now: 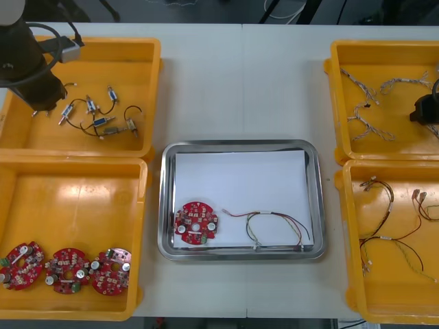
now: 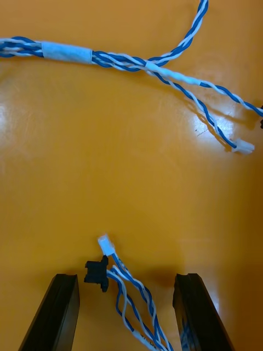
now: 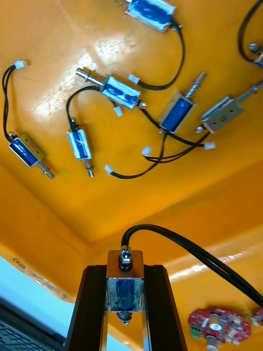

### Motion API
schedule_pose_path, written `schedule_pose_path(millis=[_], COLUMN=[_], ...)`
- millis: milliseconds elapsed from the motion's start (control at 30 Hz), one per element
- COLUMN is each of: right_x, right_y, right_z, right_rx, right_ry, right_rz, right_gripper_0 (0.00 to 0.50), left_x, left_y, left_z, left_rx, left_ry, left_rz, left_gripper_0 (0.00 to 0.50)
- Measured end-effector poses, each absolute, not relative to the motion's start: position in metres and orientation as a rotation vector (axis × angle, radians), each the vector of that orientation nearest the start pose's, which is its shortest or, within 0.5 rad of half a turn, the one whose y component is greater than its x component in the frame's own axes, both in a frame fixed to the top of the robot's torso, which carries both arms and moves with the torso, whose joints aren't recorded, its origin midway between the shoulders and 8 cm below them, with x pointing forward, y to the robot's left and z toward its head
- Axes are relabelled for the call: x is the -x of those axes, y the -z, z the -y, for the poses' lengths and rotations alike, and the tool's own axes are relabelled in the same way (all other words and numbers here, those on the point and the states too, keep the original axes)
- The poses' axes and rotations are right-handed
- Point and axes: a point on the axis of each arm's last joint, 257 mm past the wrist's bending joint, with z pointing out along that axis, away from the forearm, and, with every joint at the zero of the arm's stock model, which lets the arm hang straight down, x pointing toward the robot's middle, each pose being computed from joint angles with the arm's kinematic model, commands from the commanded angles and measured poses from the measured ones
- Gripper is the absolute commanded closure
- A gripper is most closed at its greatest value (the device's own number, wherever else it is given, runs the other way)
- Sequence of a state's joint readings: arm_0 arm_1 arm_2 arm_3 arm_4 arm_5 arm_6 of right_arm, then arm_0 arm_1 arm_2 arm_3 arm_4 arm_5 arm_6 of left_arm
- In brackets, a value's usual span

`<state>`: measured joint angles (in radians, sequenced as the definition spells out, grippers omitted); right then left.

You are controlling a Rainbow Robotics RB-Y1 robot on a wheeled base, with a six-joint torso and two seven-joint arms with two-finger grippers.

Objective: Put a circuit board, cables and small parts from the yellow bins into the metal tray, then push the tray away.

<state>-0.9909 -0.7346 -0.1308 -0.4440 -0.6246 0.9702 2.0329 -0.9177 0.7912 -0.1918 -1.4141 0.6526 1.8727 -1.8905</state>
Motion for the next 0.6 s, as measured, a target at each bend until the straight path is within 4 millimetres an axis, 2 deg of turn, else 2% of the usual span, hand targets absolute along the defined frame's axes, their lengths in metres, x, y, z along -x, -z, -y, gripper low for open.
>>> schedule_pose_path(millis=[167, 300, 333, 367, 400, 433, 467, 600], right_x=[-0.624, -0.626, -0.626, -0.626, -0.626, -0.626, -0.626, -0.628], right_y=[0.204, 0.203, 0.203, 0.204, 0.204, 0.204, 0.204, 0.203], right_z=[0.490, 0.488, 0.488, 0.488, 0.487, 0.487, 0.487, 0.487], right_rx=[-0.027, -0.030, -0.029, -0.029, -0.029, -0.029, -0.029, -0.029], right_ry=[0.074, 0.068, 0.068, 0.067, 0.067, 0.067, 0.066, 0.069], right_rz=[-2.447, -2.441, -2.441, -2.440, -2.440, -2.440, -2.440, -2.433], right_gripper_0=[0.000, 0.000, 0.062, 0.202, 0.273, 0.410, 0.492, 0.500], left_x=[-0.521, -0.523, -0.523, -0.523, -0.523, -0.522, -0.522, -0.517], left_y=[0.094, 0.083, 0.081, 0.080, 0.078, 0.076, 0.075, 0.072], left_z=[-0.332, -0.298, -0.288, -0.278, -0.268, -0.257, -0.247, -0.208], left_rx=[-0.574, -0.402, -0.381, -0.372, -0.378, -0.392, -0.412, -0.498], left_ry=[-0.370, -0.286, -0.262, -0.243, -0.224, -0.205, -0.191, -0.129], left_rz=[-2.682, -2.636, -2.623, -2.611, -2.597, -2.582, -2.569, -2.521], left_gripper_0=[0.500, 0.500, 0.500, 0.500, 0.500, 0.500, 0.500, 0.500])
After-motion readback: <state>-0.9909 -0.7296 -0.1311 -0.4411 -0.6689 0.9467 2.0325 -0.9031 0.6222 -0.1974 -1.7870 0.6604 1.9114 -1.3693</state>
